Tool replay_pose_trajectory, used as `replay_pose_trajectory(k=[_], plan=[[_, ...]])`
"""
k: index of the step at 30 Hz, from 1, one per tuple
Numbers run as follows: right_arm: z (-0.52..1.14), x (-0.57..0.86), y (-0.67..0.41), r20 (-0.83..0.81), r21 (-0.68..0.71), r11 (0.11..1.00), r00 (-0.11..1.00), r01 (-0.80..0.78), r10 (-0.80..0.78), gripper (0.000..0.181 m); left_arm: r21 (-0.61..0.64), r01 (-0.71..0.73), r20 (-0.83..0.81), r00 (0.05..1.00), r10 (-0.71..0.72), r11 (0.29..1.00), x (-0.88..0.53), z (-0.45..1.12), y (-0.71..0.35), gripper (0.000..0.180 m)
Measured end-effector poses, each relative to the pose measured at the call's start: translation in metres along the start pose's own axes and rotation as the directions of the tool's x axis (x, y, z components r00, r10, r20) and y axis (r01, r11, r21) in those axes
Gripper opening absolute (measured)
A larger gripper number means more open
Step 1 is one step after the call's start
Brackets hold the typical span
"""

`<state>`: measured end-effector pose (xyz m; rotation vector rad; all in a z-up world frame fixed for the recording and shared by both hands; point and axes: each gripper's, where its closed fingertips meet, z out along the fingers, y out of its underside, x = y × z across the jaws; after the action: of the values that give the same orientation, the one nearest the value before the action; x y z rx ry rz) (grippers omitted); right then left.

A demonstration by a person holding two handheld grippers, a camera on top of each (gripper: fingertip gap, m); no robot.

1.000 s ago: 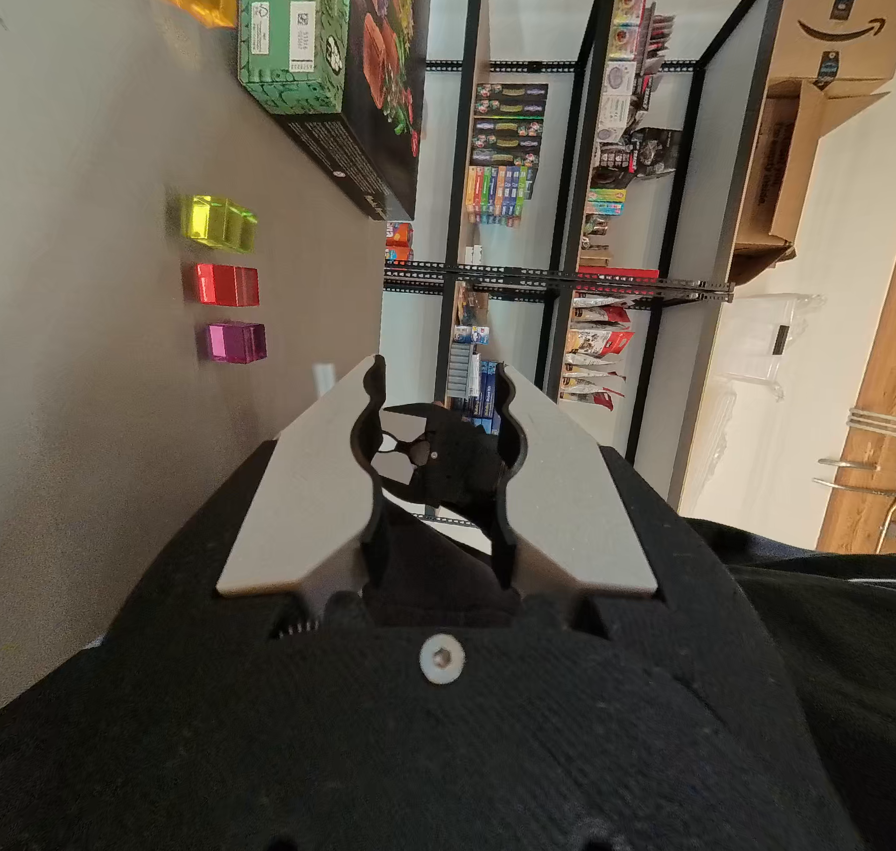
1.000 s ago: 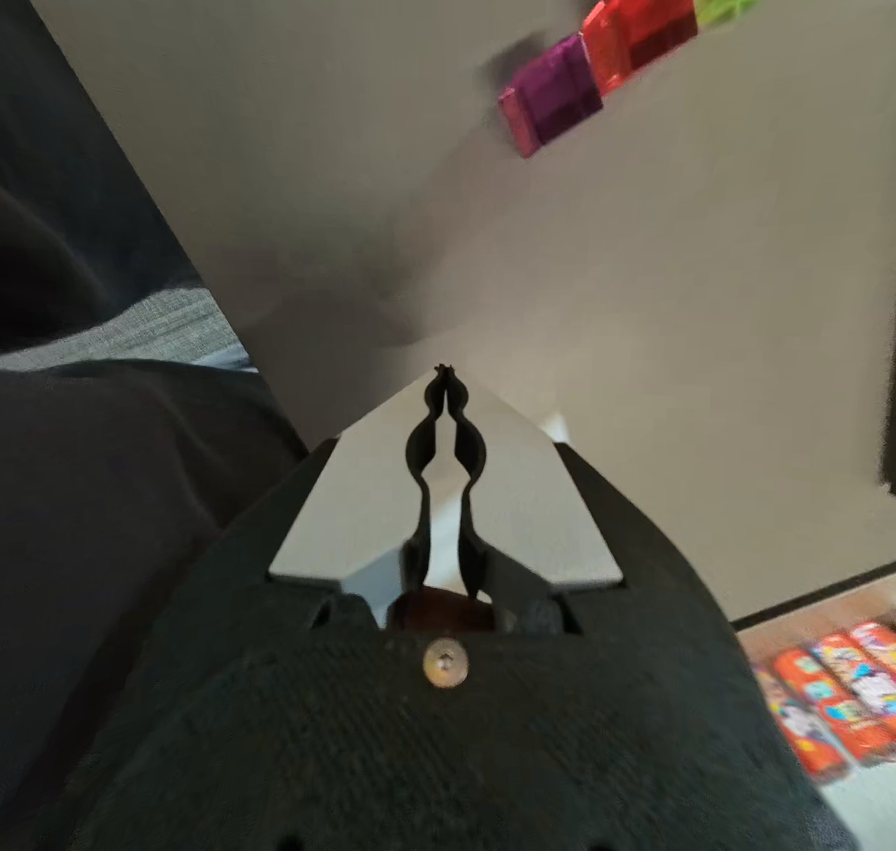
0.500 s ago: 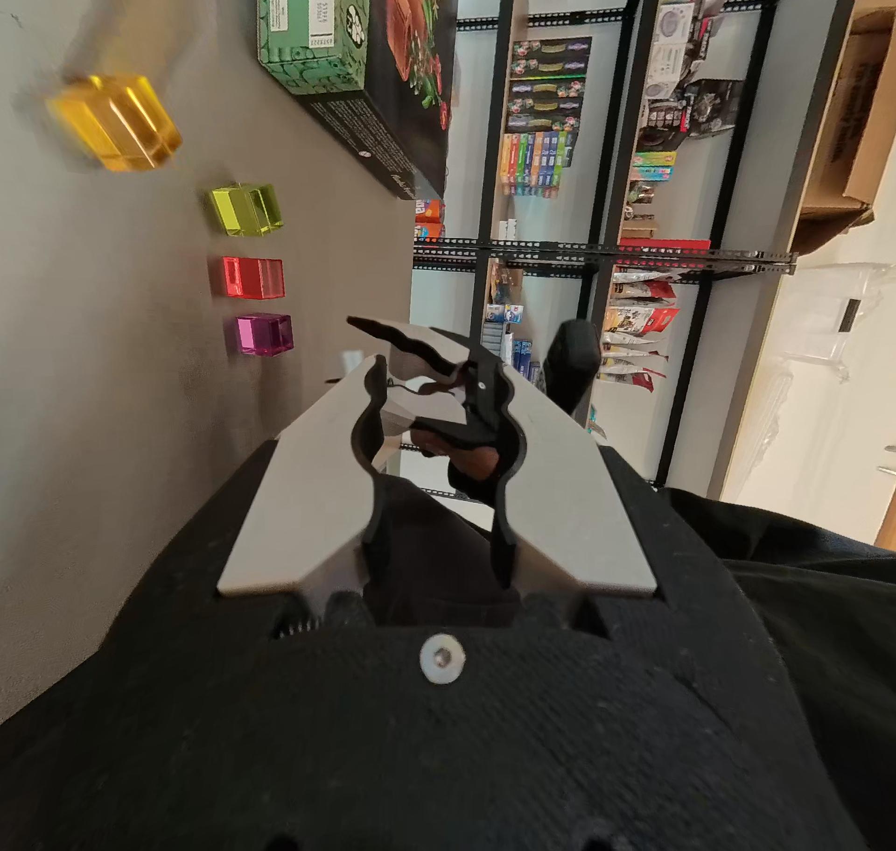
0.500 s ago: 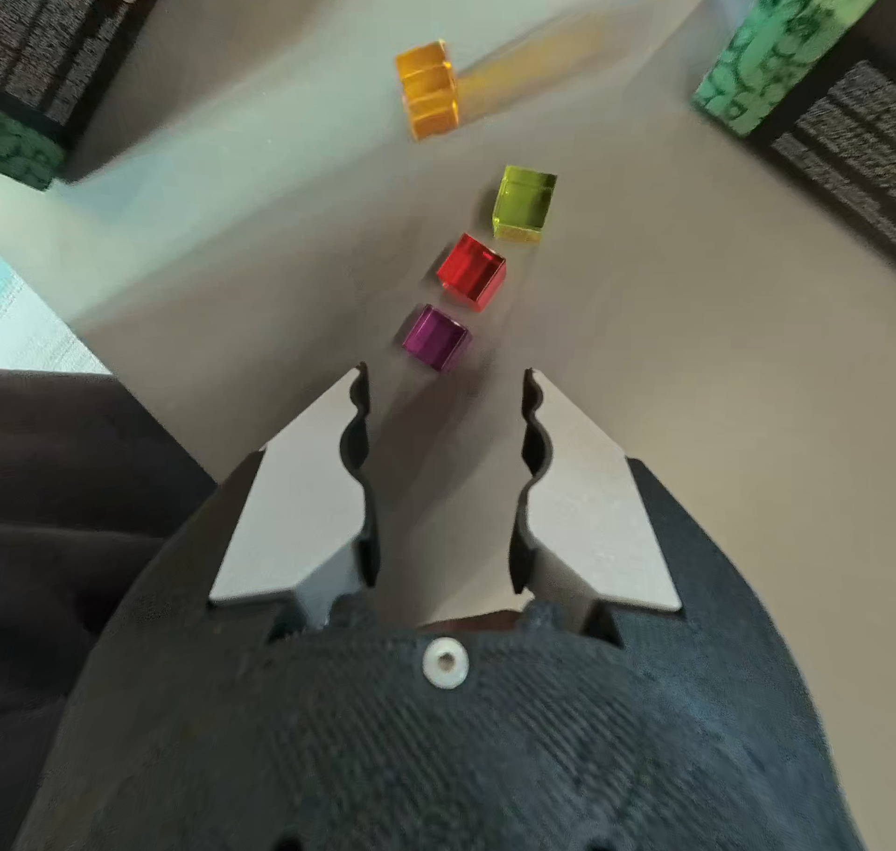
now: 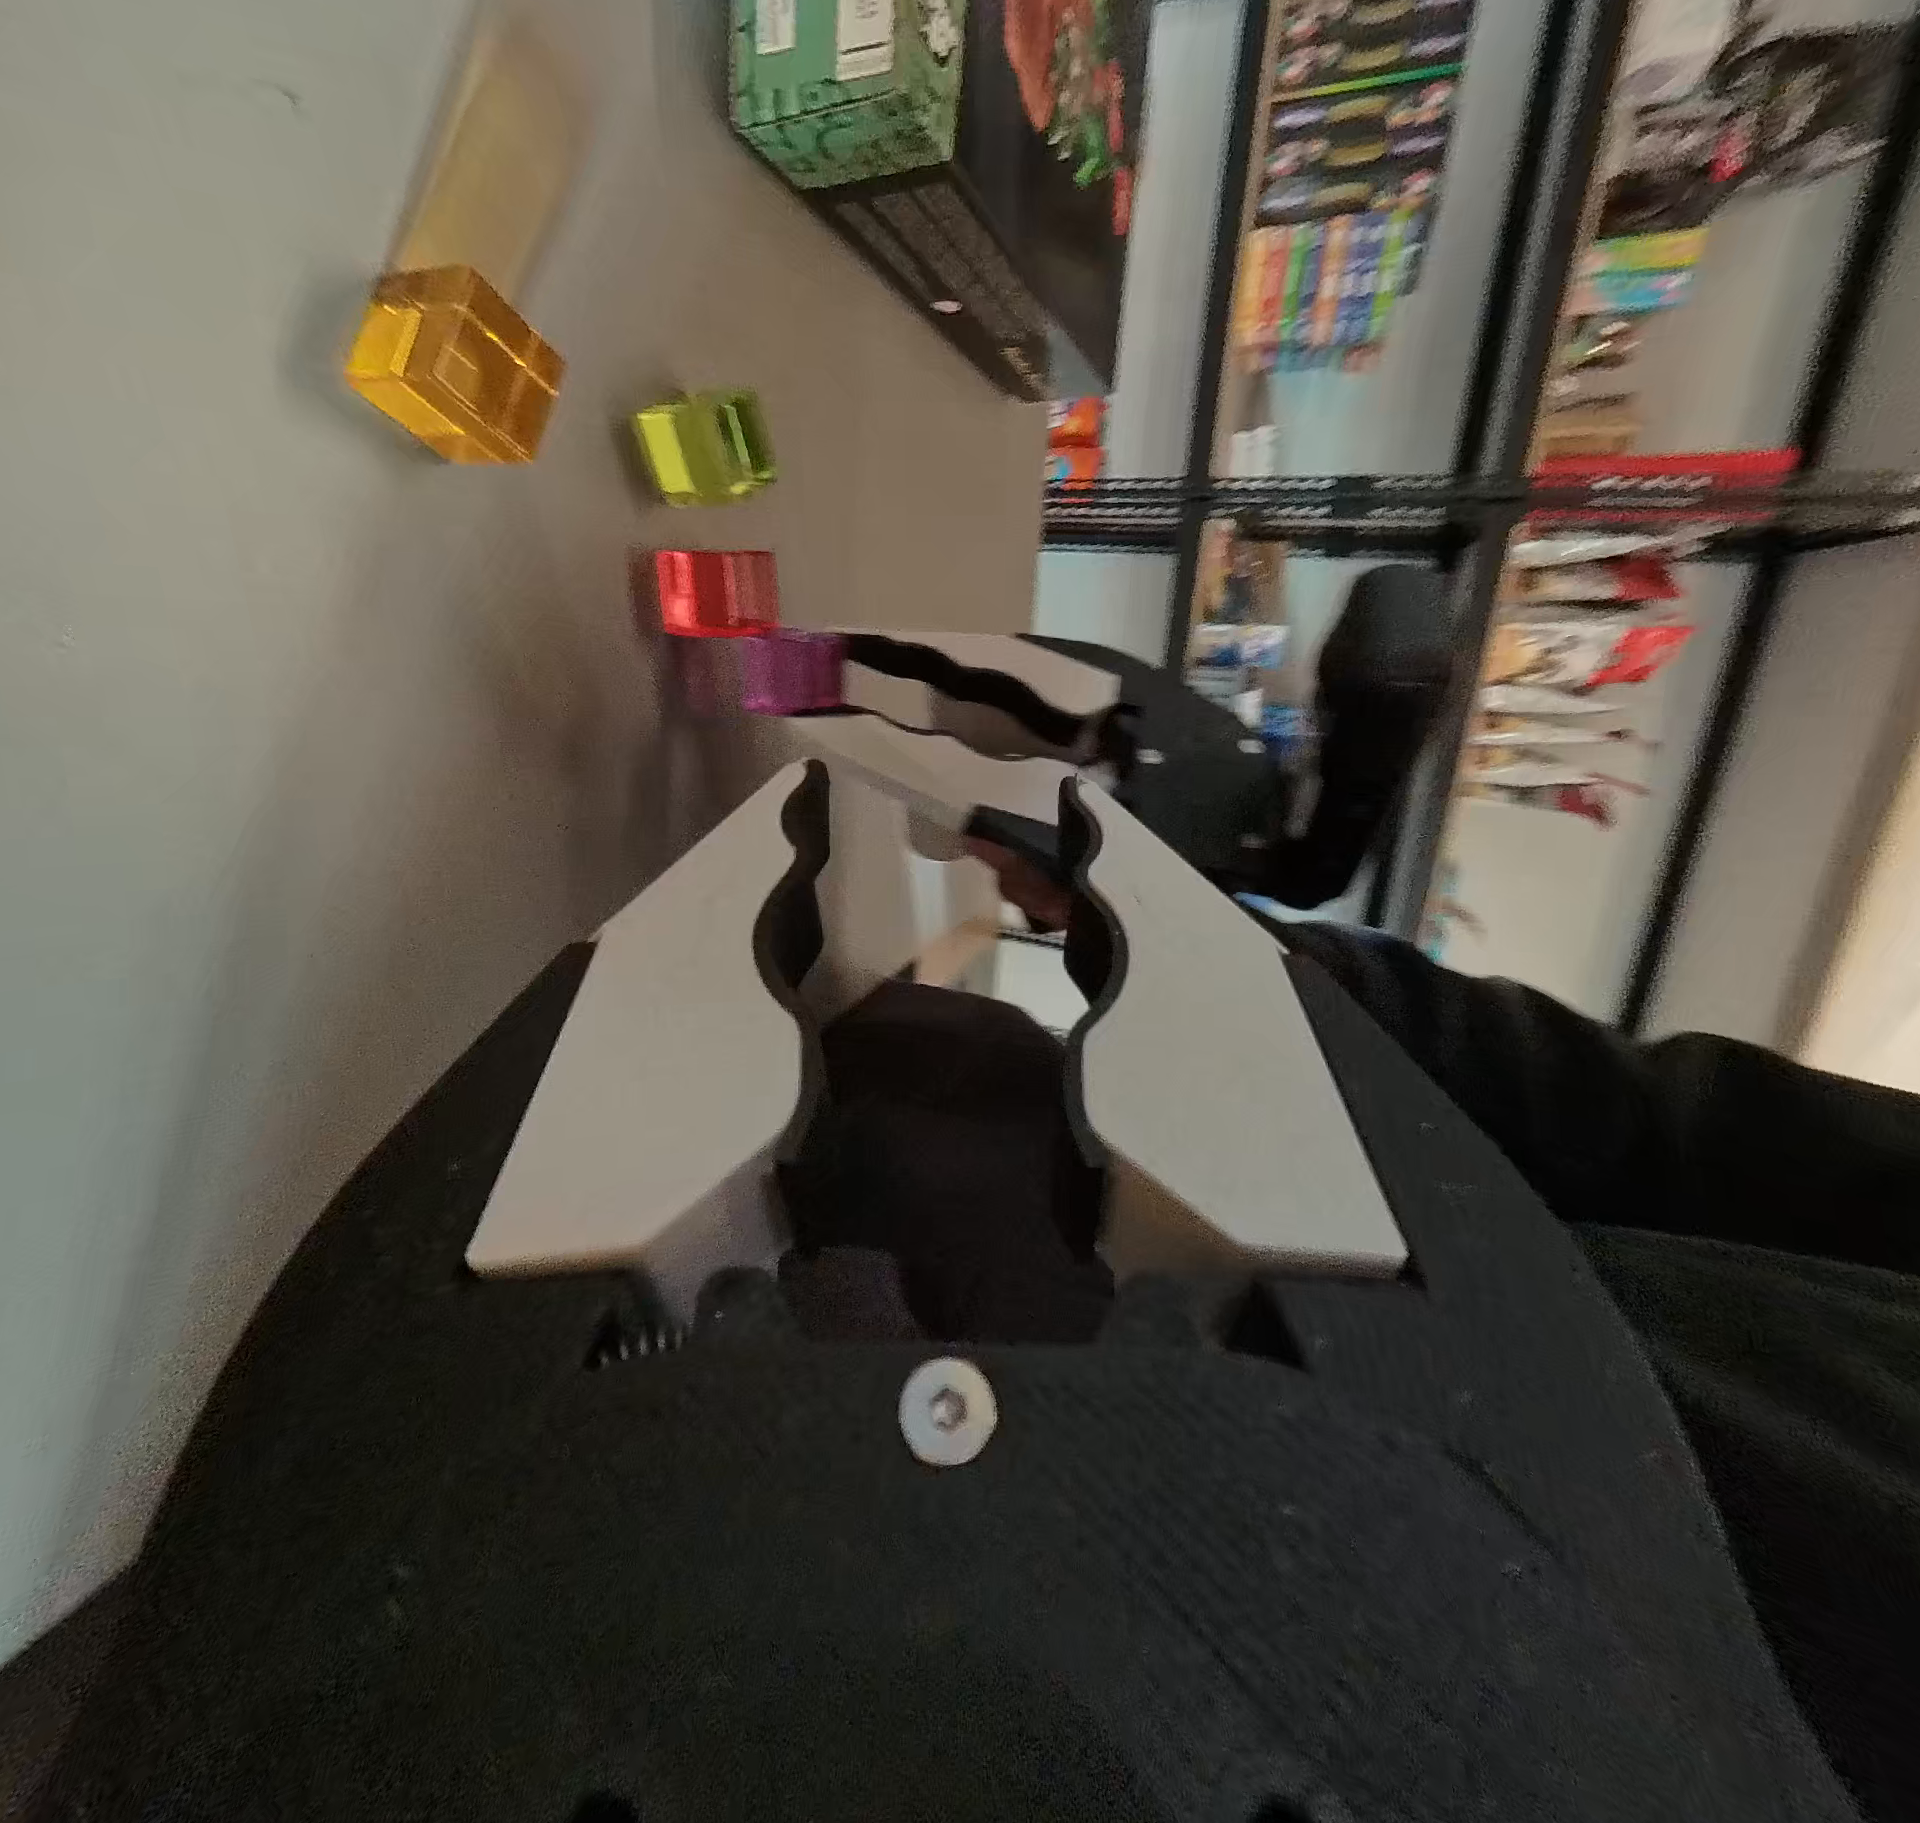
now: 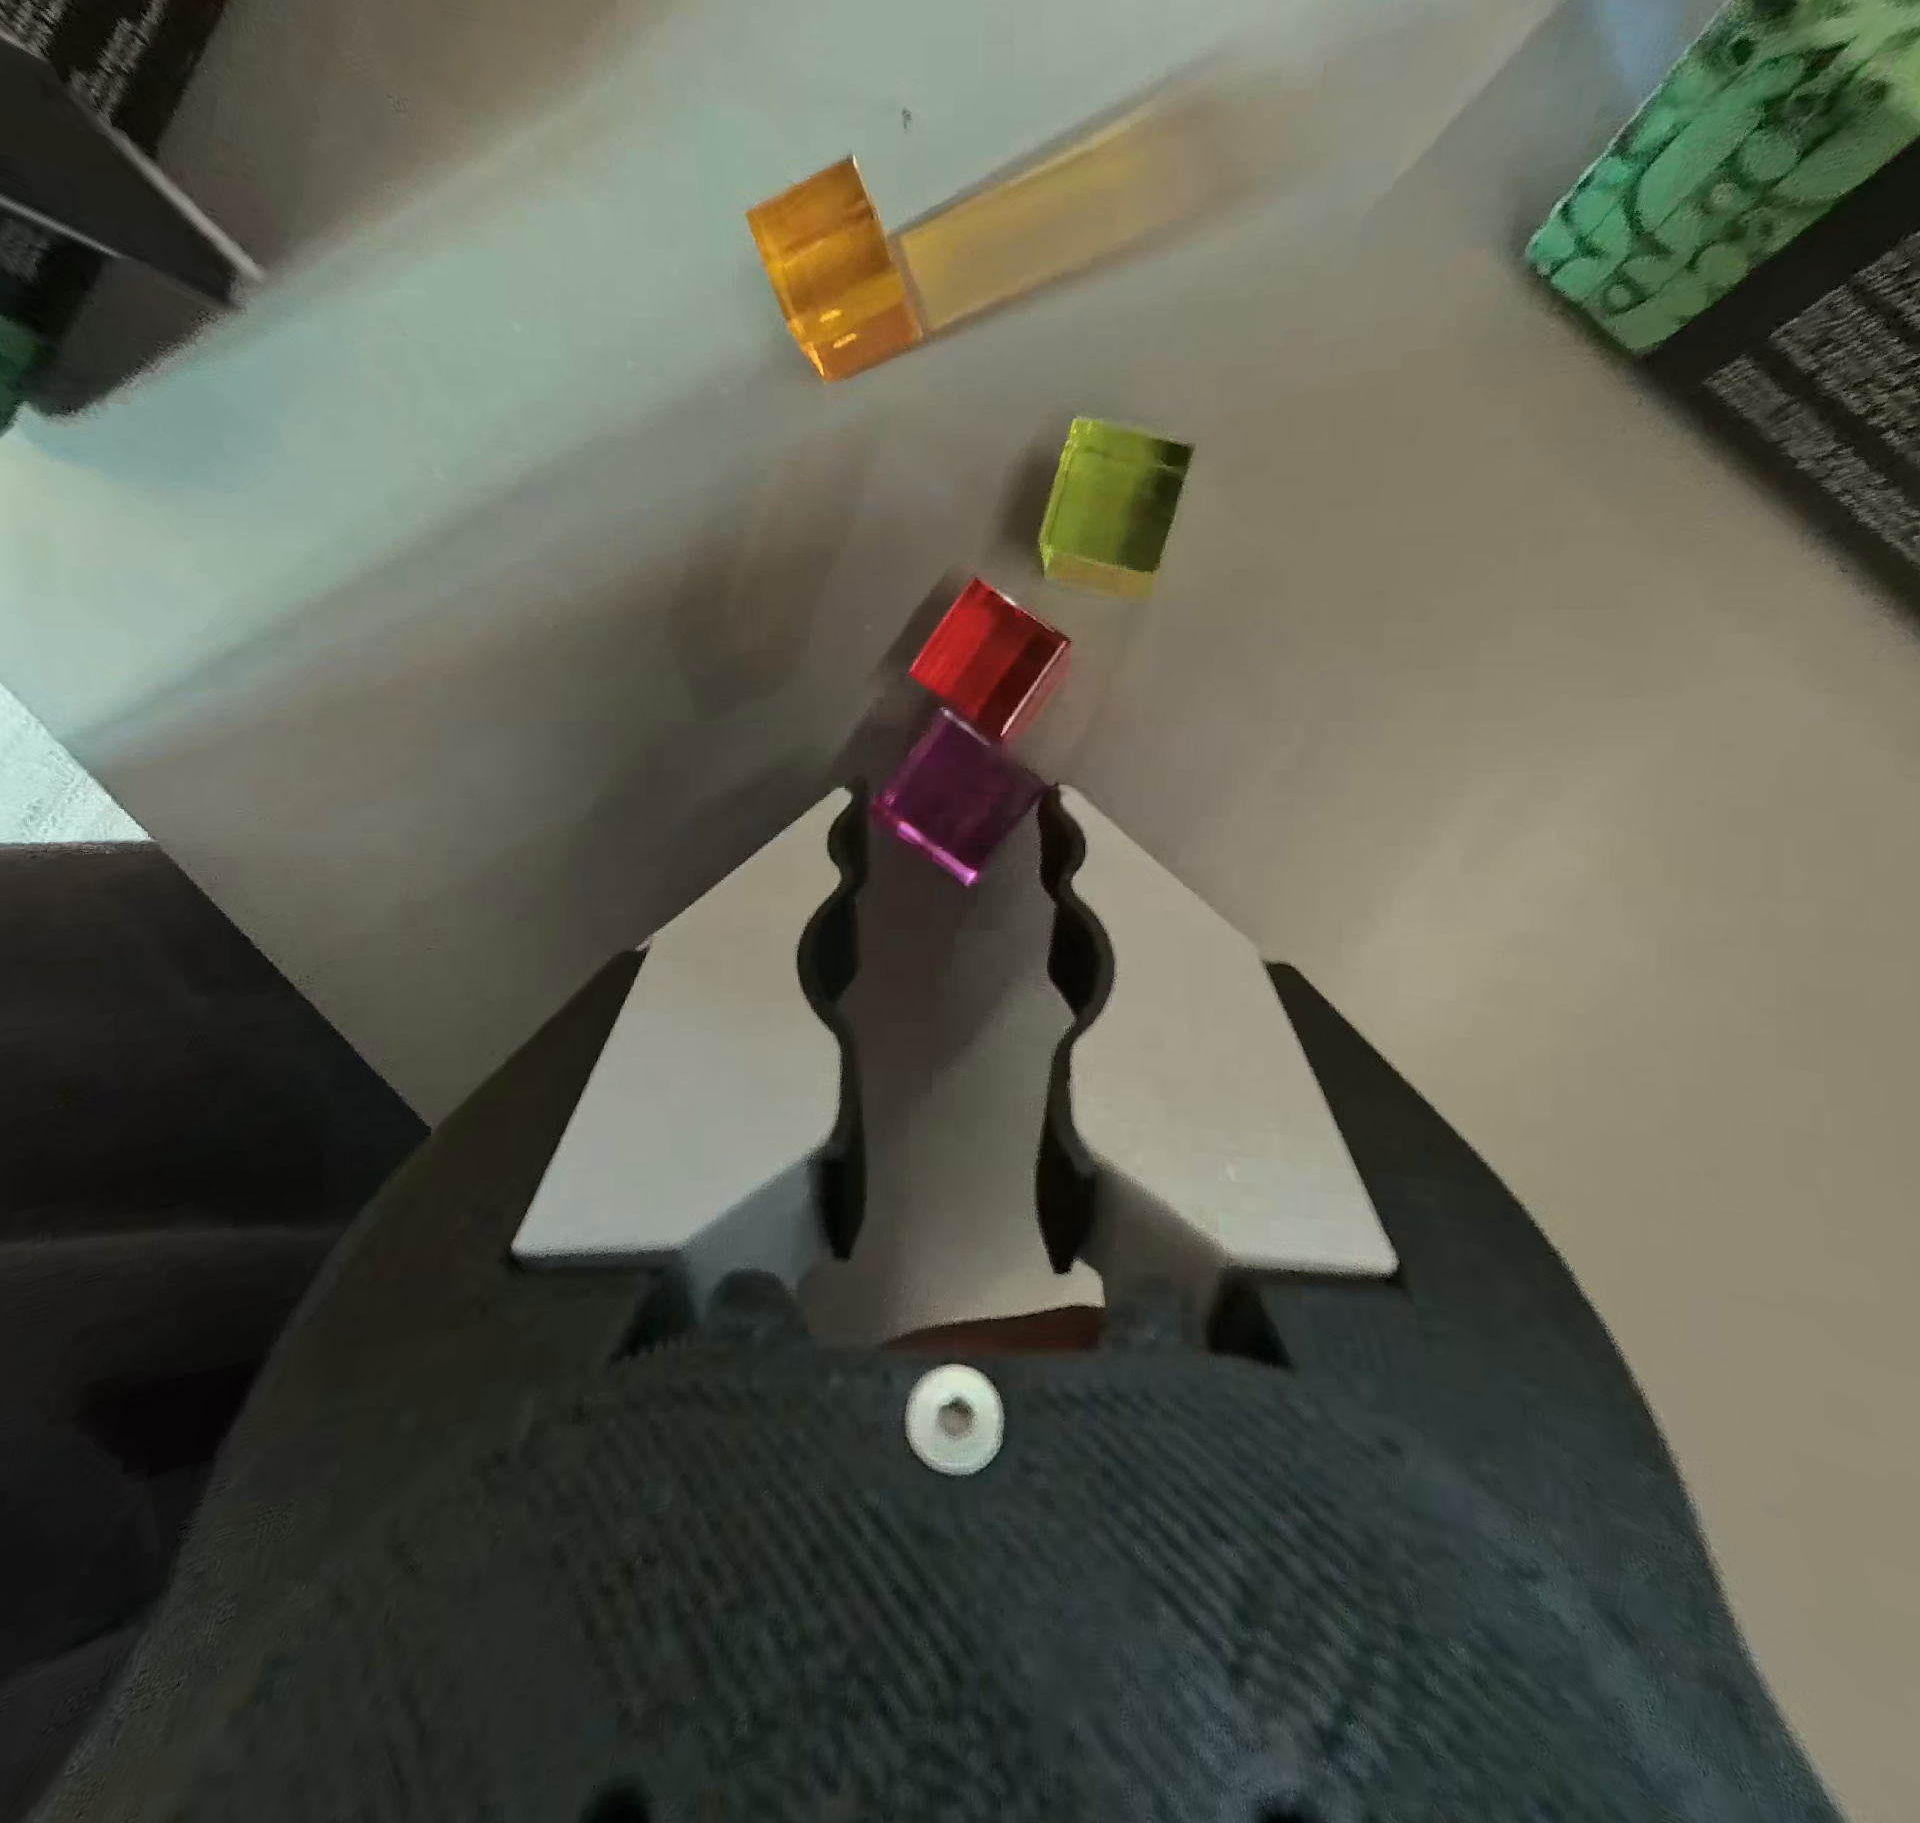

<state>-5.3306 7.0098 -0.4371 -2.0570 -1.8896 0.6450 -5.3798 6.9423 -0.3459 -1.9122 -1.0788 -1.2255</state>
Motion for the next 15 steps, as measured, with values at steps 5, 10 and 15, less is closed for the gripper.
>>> replay_pose_trajectory(k=[5, 10, 15], plan=[[-0.018, 0.008, -0.014, -0.013, 0.055, 0.998, 1.0, -0.024, 0.024, 0.03, -0.09, -0.273, 0.348, 0.893, 0.287, 0.958, -0.047, 0.015, -0.021, 0.043], [-0.016, 0.008, -0.029, -0.009, 0.067, 0.998, 1.0, -0.001, 0.002, 0.03, -0.217, -0.481, 0.526, 0.675, 0.517, 0.849, -0.067, 0.03, -0.052, 0.044], [0.005, 0.002, -0.031, 0.004, 0.029, 0.999, 0.999, 0.038, -0.038, 0.03, -0.328, -0.525, 0.598, 0.528, 0.603, 0.786, -0.09, 0.04, -0.061, 0.047]])
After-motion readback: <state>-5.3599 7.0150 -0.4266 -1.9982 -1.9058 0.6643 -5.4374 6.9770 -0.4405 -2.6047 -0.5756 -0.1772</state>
